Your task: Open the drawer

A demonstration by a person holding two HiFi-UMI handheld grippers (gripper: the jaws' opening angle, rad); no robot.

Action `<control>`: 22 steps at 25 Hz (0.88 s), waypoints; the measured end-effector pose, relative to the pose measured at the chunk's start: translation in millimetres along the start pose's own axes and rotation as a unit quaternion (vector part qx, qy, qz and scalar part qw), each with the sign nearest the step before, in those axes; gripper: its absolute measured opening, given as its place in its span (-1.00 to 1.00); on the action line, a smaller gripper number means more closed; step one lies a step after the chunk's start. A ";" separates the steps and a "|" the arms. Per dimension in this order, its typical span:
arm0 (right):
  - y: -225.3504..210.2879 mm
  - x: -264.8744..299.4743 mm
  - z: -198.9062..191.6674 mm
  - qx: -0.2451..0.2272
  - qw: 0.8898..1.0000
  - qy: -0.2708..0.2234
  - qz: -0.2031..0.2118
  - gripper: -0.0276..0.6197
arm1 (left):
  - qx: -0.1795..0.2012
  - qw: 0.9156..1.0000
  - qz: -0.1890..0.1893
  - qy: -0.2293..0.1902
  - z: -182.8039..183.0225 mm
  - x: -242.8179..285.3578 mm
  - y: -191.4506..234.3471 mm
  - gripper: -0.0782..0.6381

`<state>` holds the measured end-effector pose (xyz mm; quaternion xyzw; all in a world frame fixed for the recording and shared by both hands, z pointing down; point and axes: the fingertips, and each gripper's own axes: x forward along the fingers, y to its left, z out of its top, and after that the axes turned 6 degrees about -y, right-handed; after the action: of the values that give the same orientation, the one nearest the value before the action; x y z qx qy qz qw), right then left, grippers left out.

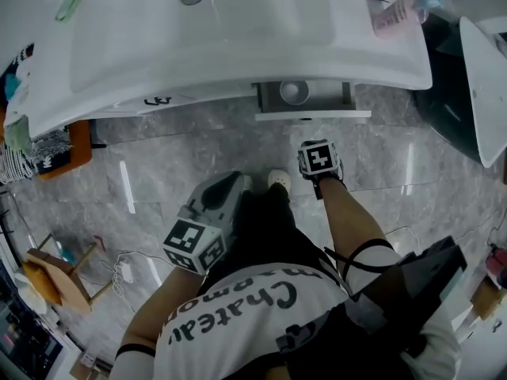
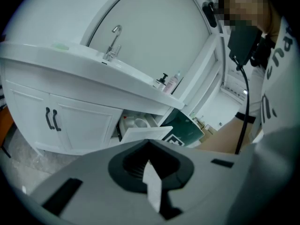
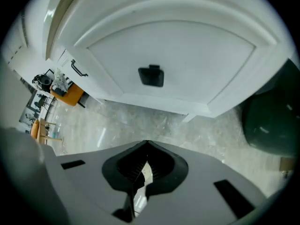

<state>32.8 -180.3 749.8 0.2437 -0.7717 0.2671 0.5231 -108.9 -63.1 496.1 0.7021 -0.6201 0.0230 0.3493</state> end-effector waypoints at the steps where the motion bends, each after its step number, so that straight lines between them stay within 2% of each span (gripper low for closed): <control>1: 1.5 -3.0 -11.5 0.002 1.000 0.003 0.001 -0.88 | -0.003 1.000 0.000 -0.001 1.7 -2.4 4.0 -0.76; 5: 19.6 -31.1 -38.7 0.076 0.996 -0.009 0.040 -0.88 | 0.000 1.000 -0.011 -0.002 7.7 -7.8 6.6 -0.76; 8: 34.9 -71.3 -22.5 0.102 0.989 -0.072 0.075 -0.88 | 0.008 1.000 -0.026 -0.008 20.1 -6.5 -0.4 -0.76; 10: 40.7 -104.9 2.8 0.120 0.980 -0.129 0.090 -0.88 | 0.015 0.999 -0.034 -0.015 31.3 -5.3 -5.6 -0.76; 14: 34.9 -181.9 66.5 0.144 0.952 -0.254 0.096 -0.88 | 0.029 0.997 -0.057 -0.044 62.4 3.9 -16.8 -0.76; 18: 41.8 -259.4 111.2 0.143 0.913 -0.362 0.120 -0.88 | 0.033 0.994 -0.069 -0.075 89.1 -2.0 -31.8 -0.76; 20: 45.8 -294.7 125.7 0.140 0.895 -0.402 0.131 -0.88 | 0.030 0.992 -0.075 -0.093 102.9 -7.4 -40.0 -0.76; 22: 51.9 -324.3 134.1 0.128 0.885 -0.426 0.139 -0.88 | 0.026 0.990 -0.084 -0.107 115.6 -14.5 -49.8 -0.76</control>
<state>16.2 -200.1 396.0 0.2887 -0.9054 0.3043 0.0658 -114.5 -111.4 379.1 0.7593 -0.5917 -0.0658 0.2628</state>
